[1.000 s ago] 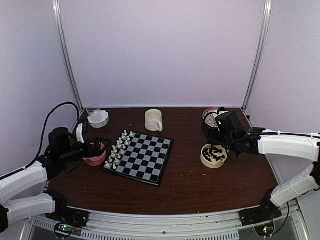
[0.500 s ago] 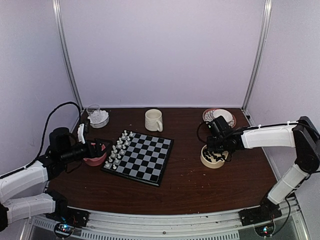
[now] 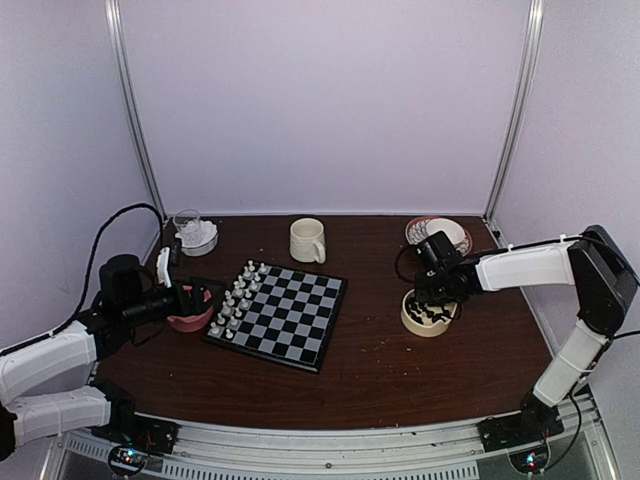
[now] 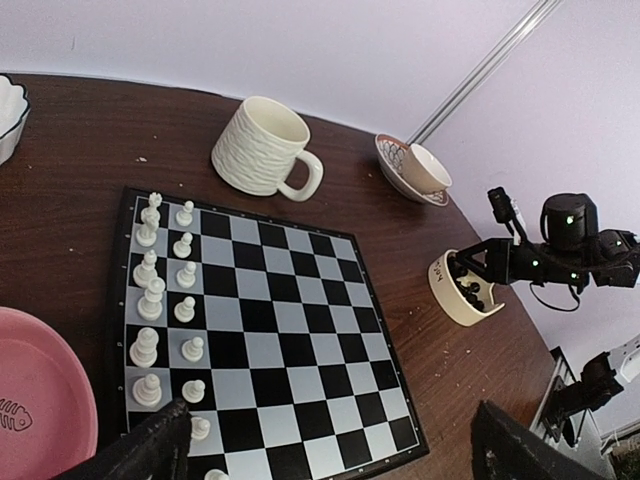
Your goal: Set up the chess pieces on the board
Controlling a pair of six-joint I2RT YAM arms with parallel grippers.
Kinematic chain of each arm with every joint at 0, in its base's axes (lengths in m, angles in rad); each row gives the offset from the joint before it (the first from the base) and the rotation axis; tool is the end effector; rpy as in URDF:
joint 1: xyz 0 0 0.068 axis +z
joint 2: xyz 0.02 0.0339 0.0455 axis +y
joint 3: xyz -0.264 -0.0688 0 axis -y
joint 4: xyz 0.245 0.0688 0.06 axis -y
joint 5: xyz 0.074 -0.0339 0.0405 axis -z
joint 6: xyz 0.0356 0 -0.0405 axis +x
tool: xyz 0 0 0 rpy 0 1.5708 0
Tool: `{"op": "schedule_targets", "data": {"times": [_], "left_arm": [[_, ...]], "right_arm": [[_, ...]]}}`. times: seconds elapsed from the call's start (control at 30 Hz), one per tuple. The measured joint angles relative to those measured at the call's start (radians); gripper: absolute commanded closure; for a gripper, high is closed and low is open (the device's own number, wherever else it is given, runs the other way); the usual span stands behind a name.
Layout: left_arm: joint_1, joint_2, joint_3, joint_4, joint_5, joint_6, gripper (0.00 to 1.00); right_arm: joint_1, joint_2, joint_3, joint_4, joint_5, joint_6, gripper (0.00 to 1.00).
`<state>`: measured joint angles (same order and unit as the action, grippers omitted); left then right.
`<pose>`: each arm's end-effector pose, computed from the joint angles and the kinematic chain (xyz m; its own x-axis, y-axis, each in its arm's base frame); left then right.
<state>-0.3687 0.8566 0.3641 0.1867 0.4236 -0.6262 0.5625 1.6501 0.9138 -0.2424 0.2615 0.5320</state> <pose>0.1746 -0.0832 0.2180 -0.6344 -0.3277 -0.7001 0.3979 0.6381 -0.6591 0.2783 0.1646 0.1667 -0.8043 0.0722 -0.5898 0.0173 0.9950 0.0982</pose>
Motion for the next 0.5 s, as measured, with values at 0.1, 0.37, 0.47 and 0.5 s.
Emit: {"op": "schedule_targets", "data": {"times": [0.1, 0.37, 0.47, 0.5], "left_arm": [[0.000, 0.005, 0.000, 0.000, 0.000, 0.000, 0.03], [0.000, 0.005, 0.000, 0.000, 0.000, 0.000, 0.02], [0.000, 0.005, 0.000, 0.000, 0.000, 0.000, 0.02], [0.000, 0.005, 0.000, 0.000, 0.000, 0.000, 0.02]], "right_arm": [[-0.010, 0.006, 0.000, 0.000, -0.010, 0.001, 0.71], [-0.019, 0.031, 0.007, 0.004, -0.039, 0.008, 0.74], [-0.020, 0.038, 0.017, 0.006, -0.042, 0.008, 0.74], [-0.020, 0.040, 0.019, 0.007, -0.045, 0.008, 0.74]]}}
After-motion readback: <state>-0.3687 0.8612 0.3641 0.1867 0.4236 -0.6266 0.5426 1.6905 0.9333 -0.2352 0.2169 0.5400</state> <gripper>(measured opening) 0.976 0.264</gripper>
